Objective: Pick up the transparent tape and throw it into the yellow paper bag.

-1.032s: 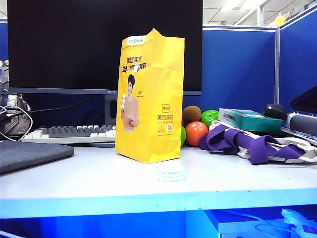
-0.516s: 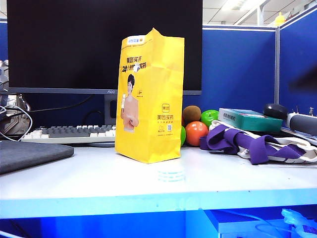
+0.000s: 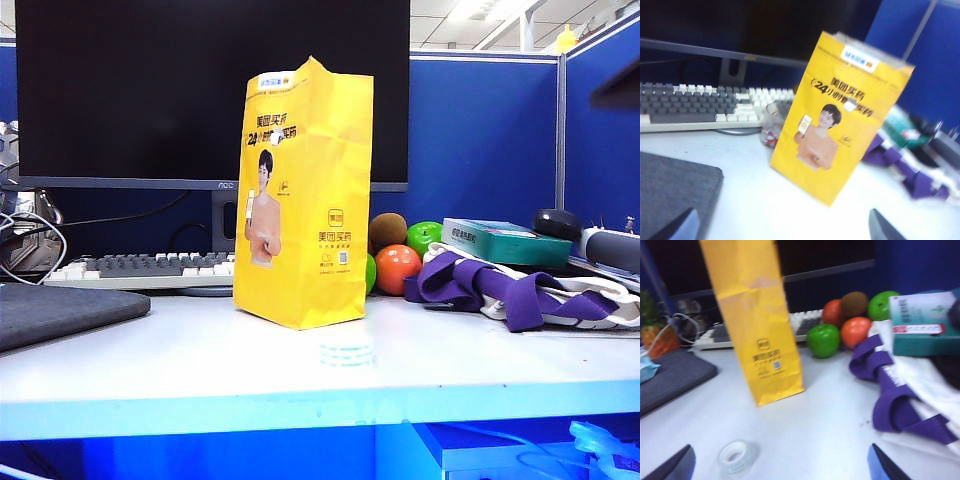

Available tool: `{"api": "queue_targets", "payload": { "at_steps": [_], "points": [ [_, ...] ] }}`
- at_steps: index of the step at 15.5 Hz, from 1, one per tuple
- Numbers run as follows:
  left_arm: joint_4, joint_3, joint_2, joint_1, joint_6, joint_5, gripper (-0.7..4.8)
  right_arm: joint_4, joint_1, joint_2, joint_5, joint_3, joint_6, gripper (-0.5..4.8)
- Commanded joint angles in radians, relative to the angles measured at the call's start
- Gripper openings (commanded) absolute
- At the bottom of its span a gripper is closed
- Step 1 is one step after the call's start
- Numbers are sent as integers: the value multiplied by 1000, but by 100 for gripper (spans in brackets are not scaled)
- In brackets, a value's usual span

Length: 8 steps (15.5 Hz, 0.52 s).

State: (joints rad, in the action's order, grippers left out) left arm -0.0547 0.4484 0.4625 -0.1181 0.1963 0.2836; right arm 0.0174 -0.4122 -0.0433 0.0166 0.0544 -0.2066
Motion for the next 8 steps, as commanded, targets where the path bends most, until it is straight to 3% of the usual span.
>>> {"api": "queue_targets", "payload": {
  "at_steps": [1,5,8],
  "points": [
    [2,109,167,0,-111,71,479,-19,0,-136,-30,130,68,479],
    [-182,272,343,-29,-267,106,479,-52,0,-500,-8,333,76,479],
    [-240,296,386,-137,-290,101,479,-68,-1,-770,106,472,67,479]
  ]
}}
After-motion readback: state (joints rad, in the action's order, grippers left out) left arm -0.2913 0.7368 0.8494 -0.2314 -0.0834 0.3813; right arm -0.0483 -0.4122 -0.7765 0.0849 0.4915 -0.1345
